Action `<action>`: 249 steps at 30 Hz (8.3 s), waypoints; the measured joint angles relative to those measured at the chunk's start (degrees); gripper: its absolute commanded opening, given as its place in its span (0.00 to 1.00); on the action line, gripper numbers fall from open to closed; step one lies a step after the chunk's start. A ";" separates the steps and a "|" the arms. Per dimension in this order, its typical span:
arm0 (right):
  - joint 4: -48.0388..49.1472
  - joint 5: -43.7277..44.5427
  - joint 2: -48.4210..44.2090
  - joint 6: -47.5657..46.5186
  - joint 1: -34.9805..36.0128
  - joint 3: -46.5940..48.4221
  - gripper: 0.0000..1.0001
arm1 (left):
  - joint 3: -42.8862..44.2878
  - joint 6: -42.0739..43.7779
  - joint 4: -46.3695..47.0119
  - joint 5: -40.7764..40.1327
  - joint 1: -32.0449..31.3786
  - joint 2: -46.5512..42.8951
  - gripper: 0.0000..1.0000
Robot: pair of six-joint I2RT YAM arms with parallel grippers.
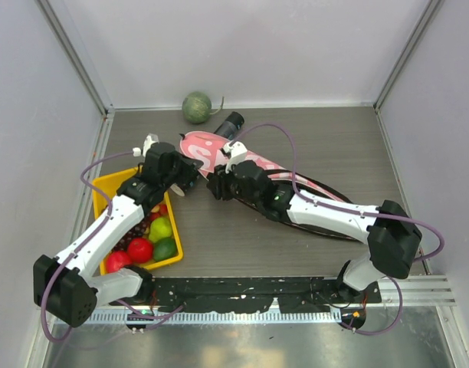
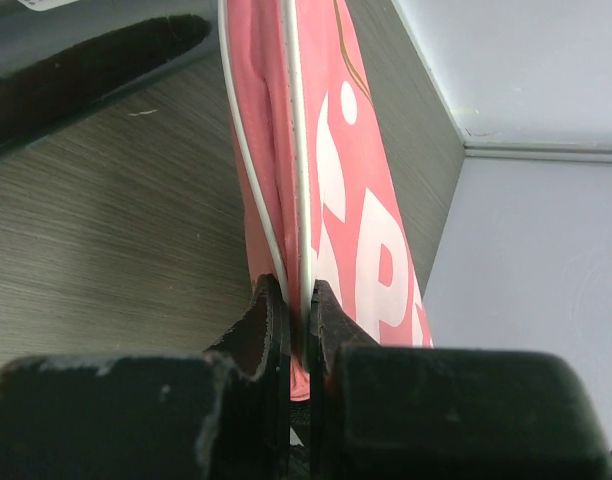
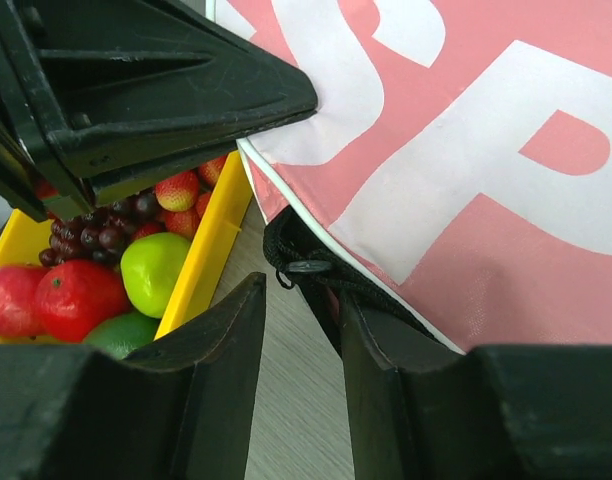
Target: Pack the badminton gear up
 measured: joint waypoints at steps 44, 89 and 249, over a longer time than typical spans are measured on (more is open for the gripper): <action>9.18 -3.10 -4.39 7.96 1.60 -8.41 0.46 | -0.15 -11.69 -4.63 5.29 1.09 -2.36 0.00; 17.27 13.38 -11.50 11.69 2.32 -20.33 0.05 | -4.31 -12.98 -0.37 4.63 1.25 -3.89 0.00; 9.79 -36.02 1.51 11.87 -46.34 -2.80 0.14 | 1.84 36.04 8.46 41.53 20.83 -9.84 1.00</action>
